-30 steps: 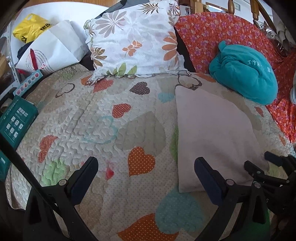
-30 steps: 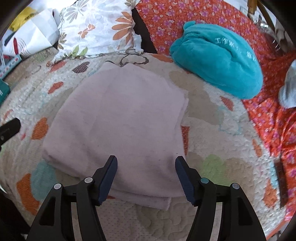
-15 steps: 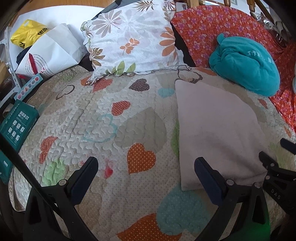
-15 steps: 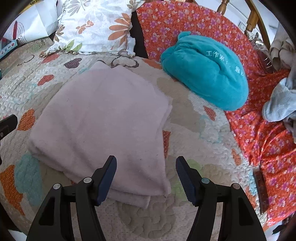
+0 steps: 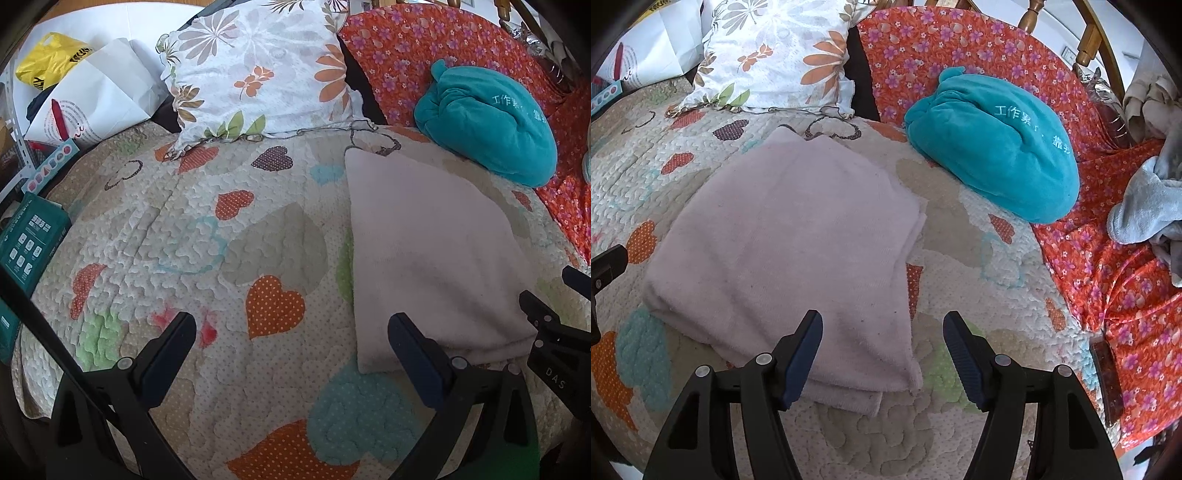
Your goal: Fold small clothes
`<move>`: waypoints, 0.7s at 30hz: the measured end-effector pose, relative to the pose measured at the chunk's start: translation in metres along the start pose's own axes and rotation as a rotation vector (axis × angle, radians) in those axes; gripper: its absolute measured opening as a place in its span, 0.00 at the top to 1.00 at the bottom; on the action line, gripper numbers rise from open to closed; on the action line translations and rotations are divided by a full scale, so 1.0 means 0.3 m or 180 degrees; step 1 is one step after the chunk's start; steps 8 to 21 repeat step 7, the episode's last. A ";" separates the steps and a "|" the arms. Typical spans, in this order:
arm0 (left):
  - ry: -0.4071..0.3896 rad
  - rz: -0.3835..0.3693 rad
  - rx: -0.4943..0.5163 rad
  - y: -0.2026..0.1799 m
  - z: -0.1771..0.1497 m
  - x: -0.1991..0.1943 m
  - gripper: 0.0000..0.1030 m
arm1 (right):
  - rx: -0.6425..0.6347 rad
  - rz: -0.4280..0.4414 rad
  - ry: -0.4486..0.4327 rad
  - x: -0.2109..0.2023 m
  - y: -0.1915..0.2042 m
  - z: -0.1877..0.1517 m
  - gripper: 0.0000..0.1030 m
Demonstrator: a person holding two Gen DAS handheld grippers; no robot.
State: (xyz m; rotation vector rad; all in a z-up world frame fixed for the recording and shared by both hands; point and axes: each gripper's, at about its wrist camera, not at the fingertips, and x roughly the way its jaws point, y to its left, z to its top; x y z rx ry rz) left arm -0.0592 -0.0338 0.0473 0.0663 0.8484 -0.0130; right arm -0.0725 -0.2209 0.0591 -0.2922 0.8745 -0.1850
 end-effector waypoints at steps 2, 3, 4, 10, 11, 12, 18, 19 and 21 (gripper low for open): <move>-0.0010 0.0001 0.0021 -0.005 -0.002 0.000 0.00 | -0.0006 -0.0001 0.0005 0.001 0.003 0.001 0.29; -0.0017 0.0006 0.0042 -0.009 -0.002 -0.001 0.00 | -0.0009 0.0000 0.0007 0.001 0.004 0.001 0.29; -0.0022 0.0004 0.0052 -0.011 -0.002 -0.003 0.00 | -0.0012 0.0004 0.0010 0.001 0.004 0.001 0.29; 0.0007 -0.0047 0.0033 -0.013 -0.001 0.001 0.00 | -0.0010 0.0010 0.0010 0.002 0.002 -0.001 0.28; 0.0007 -0.0047 0.0033 -0.013 -0.001 0.001 0.00 | -0.0010 0.0010 0.0010 0.002 0.002 -0.001 0.28; 0.0007 -0.0047 0.0033 -0.013 -0.001 0.001 0.00 | -0.0010 0.0010 0.0010 0.002 0.002 -0.001 0.28; 0.0007 -0.0047 0.0033 -0.013 -0.001 0.001 0.00 | -0.0010 0.0010 0.0010 0.002 0.002 -0.001 0.28; 0.0007 -0.0047 0.0033 -0.013 -0.001 0.001 0.00 | -0.0010 0.0010 0.0010 0.002 0.002 -0.001 0.28; 0.0007 -0.0047 0.0033 -0.013 -0.001 0.001 0.00 | -0.0010 0.0010 0.0010 0.002 0.002 -0.001 0.28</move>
